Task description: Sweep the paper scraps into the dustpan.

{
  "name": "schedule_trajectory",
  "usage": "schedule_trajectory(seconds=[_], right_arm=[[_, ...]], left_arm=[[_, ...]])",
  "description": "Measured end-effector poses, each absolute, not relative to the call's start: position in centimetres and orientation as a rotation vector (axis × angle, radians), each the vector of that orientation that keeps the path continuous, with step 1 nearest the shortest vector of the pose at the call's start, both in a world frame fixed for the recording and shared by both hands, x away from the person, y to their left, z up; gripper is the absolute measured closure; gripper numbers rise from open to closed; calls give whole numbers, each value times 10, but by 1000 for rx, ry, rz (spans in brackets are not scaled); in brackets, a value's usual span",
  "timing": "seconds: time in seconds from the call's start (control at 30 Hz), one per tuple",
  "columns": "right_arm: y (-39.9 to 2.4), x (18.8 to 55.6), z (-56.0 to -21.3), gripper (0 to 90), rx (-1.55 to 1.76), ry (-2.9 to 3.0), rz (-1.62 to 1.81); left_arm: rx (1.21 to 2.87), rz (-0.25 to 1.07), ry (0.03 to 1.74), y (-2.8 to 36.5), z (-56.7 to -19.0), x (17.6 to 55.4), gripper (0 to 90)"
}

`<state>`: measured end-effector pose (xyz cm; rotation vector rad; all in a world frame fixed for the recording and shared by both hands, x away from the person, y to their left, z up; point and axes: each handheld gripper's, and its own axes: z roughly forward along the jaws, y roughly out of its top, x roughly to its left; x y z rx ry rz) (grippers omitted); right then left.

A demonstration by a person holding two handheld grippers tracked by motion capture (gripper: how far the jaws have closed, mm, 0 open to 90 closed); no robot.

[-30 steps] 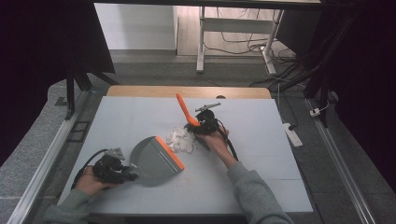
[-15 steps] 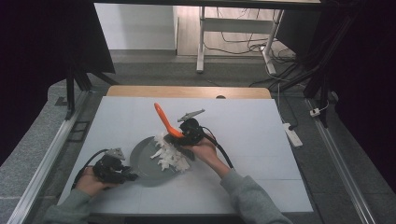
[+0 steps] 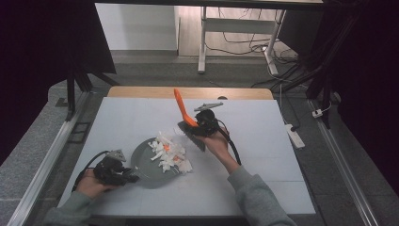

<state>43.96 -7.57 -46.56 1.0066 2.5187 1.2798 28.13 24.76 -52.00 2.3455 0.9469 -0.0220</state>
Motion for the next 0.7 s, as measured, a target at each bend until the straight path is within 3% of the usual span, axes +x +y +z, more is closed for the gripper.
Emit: schedule_trajectory(seconds=[0.3, 0.7], right_arm=[[-81, 458, -474, 703, 1046, 2483, 1235], [-46, 491, -493, 704, 1060, 2531, 1068]], left_arm=[[2345, -25, 948, 248, -520, 282, 617], [2341, -26, 949, 248, -521, 282, 617]])
